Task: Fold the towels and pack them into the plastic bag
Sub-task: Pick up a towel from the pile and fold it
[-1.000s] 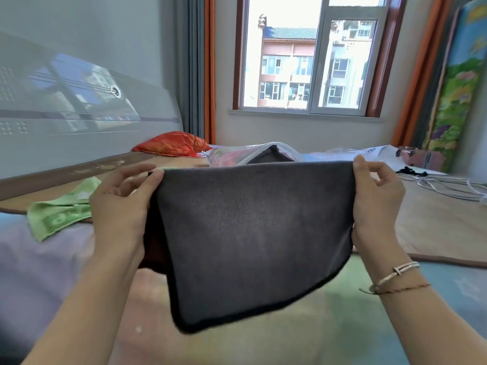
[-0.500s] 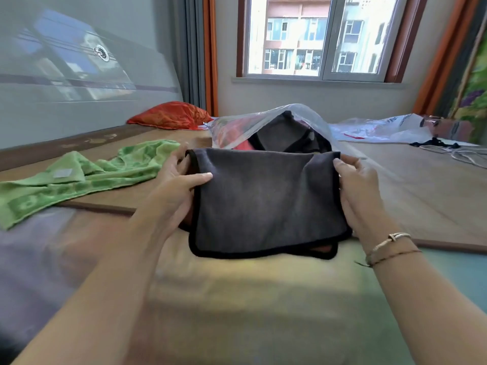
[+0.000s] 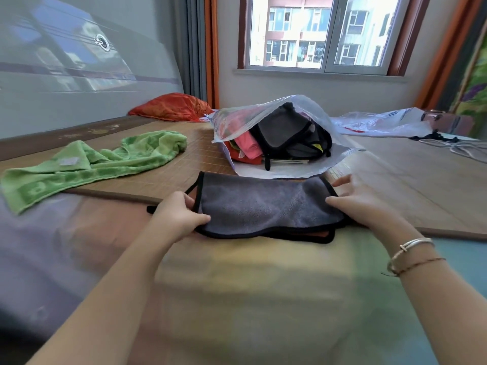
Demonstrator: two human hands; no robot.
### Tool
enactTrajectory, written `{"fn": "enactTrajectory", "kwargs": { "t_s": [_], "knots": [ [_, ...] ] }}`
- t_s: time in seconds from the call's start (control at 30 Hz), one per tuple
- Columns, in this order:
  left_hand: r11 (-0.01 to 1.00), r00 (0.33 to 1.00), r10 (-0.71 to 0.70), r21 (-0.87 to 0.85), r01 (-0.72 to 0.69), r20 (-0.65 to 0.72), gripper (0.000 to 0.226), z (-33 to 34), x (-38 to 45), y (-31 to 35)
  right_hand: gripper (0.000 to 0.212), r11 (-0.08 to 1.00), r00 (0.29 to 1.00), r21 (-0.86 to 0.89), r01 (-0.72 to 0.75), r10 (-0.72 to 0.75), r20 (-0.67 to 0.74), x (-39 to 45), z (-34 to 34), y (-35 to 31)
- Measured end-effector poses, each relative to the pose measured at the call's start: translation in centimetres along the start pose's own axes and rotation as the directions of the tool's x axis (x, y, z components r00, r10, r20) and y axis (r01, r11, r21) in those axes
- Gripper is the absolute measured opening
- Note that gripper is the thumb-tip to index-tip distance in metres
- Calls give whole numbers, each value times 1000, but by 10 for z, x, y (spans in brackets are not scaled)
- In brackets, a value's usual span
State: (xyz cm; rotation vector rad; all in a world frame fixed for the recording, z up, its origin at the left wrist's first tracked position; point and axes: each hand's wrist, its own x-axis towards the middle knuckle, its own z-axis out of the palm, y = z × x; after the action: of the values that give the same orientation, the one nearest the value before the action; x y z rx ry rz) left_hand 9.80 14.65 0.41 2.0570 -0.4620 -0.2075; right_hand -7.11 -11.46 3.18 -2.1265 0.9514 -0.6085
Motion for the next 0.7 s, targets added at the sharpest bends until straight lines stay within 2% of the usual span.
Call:
{"fn": "enactTrajectory", "kwargs": {
  "t_s": [0.07, 0.13, 0.17, 0.2, 0.27, 0.4, 0.53, 0.7],
  "knots": [
    [989, 990, 109, -93, -117, -87, 15, 1, 7, 4, 26, 987, 999, 158, 40, -37, -25, -4, 2, 0],
    [947, 946, 217, -185, -265, -242, 16, -2, 12, 12, 22, 902, 997, 424, 77, -73, -25, -10, 2, -5],
    [922, 916, 233, -225, -314, -326, 17, -4, 14, 14, 21, 858, 994, 504, 102, -103, -26, -14, 1, -7],
    [907, 896, 217, -260, -332, -388, 16, -7, 16, 12, 19, 849, 991, 512, 127, -129, -32, -17, 1, -9],
    [916, 886, 153, -274, -294, -438, 9, -11, 23, -1, 14, 901, 986, 402, 164, -165, -33, -24, 2, -7],
    [990, 921, 92, -68, -126, -378, 13, -14, 27, -33, 10, 959, 962, 69, 275, -274, -22, -32, 15, 5],
    [998, 925, 66, 27, -60, -374, 22, -14, 23, -29, 9, 921, 925, -170, 351, -369, -88, -40, 18, 4],
    [999, 941, 31, 44, -17, -338, 37, -10, 17, -28, 11, 802, 890, -450, 393, -454, -31, -52, 21, 7]
  ]
}}
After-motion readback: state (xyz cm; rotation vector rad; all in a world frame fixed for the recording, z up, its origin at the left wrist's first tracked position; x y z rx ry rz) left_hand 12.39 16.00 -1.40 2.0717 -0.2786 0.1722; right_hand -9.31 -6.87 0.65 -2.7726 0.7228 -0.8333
